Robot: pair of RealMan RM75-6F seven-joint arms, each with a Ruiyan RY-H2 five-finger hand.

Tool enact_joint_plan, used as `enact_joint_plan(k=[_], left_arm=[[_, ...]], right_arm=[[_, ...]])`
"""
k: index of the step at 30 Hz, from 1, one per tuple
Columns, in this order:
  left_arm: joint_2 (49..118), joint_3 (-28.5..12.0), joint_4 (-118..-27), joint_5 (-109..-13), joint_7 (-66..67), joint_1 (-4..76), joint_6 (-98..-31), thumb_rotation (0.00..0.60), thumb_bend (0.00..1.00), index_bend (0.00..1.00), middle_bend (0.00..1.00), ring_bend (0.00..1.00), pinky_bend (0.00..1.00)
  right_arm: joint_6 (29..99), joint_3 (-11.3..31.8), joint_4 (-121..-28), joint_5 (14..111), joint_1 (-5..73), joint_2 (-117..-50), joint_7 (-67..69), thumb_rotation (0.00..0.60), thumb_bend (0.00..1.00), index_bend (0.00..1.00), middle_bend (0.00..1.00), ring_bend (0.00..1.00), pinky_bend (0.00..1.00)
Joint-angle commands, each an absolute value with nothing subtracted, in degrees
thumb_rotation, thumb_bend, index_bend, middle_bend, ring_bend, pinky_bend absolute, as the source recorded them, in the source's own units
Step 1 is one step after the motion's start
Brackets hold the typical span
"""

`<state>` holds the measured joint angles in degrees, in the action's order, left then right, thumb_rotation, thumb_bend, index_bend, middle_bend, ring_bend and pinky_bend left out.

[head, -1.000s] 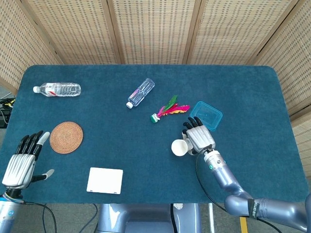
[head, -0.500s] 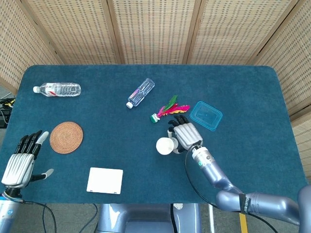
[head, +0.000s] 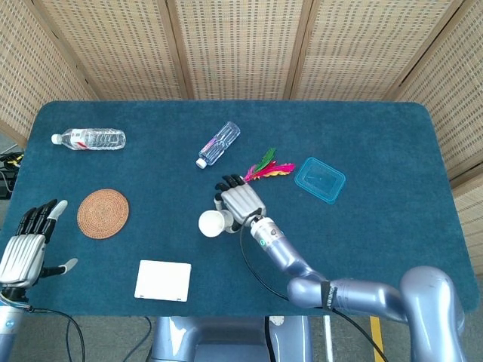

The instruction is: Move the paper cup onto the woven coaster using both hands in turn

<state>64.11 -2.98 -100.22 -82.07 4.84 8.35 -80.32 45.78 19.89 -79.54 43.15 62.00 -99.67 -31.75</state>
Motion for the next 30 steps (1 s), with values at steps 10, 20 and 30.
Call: enact_joint_plan(k=[10,20,30], left_arm=[[64.1,-2.9,-99.2,-81.7,2.9,9.2,-78.2,0.600,0.14,0.00,0.00,0.00,0.00],[64.5,-2.9,-98.9,-80.9,3.3,9.8,-77.1,0.600,0.14,0.00,0.00,0.00,0.00],[64.5,-3.0,-98.9,-81.0,2.7,9.7,-77.5,0.600,0.14,0.00,0.00,0.00,0.00]], right_arm=[[39.9,23.4,-62.9,41.7,70.4,-110.2,-27.3,0.600,0.08,0.48,0.17,0.00,0.00],[35.0,23.1,-52.2,43.7,72.9,-115.3,-21.9,0.600,0.08,0.48,0.16,0.00,0.00],[33.1,21.5,-46.2,46.1,73.7,-116.9,-20.4,0.600,0.08,0.36,0.06,0.00,0.00]])
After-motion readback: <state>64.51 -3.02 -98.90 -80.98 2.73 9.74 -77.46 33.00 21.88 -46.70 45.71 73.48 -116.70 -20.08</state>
